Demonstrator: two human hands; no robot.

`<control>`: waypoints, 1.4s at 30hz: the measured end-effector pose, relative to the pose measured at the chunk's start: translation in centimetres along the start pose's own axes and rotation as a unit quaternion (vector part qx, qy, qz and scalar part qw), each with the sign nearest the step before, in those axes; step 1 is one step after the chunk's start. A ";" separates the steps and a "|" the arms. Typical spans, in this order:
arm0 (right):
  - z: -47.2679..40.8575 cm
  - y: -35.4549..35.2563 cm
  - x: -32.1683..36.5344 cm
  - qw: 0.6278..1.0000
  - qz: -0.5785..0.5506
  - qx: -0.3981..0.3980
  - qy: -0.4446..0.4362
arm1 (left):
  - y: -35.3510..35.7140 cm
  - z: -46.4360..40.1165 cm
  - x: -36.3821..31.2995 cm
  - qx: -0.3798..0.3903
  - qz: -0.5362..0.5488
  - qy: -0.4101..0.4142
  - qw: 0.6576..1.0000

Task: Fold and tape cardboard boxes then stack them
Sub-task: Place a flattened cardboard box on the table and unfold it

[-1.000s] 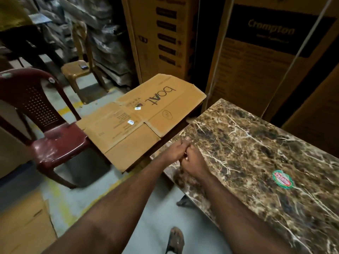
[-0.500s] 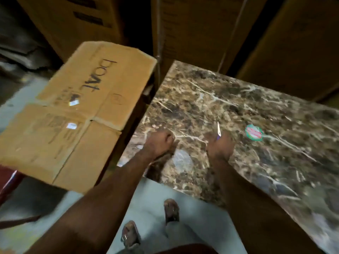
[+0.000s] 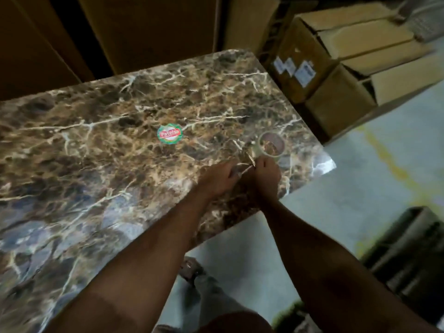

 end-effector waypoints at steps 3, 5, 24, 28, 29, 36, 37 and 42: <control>1.2 -0.1 -1.5 1.000 0.022 0.007 0.015 | 1.9 -1.1 -1.6 0.004 0.001 0.024 1.000; 2.3 -0.5 1.0 0.999 0.016 -0.024 -0.015 | 1.3 -0.2 -0.8 -0.008 0.007 0.013 1.000; 46.4 -5.1 53.0 0.718 -0.327 0.414 -0.455 | -14.4 63.5 31.5 -0.454 0.092 -0.604 0.649; 57.4 -2.8 53.6 0.703 -0.178 0.481 -0.492 | -5.6 75.5 34.2 -0.459 0.260 -0.695 0.488; 59.0 -2.3 53.3 0.700 -0.151 0.488 -0.500 | -4.0 76.0 34.7 -0.484 0.319 -0.655 0.485; 62.9 -0.9 53.1 0.680 -0.074 0.498 -0.533 | -0.6 75.7 38.4 -0.542 0.553 -0.494 0.395; 62.7 -0.8 53.1 0.679 -0.067 0.497 -0.536 | -0.2 75.6 38.7 -0.545 0.565 -0.493 0.375; 61.8 -0.9 53.5 0.674 -0.034 0.476 -0.564 | 0.7 75.4 39.1 -0.576 0.587 -0.469 0.324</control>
Point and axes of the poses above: each hand's wrist, its own z-axis away from the middle knuckle, its own y-axis out of the palm, x = y × z, the point moved 10 cm from there along -z, towards the middle knuckle, and after that the axes turned 1 degree about -y, right-handed, at the moved point
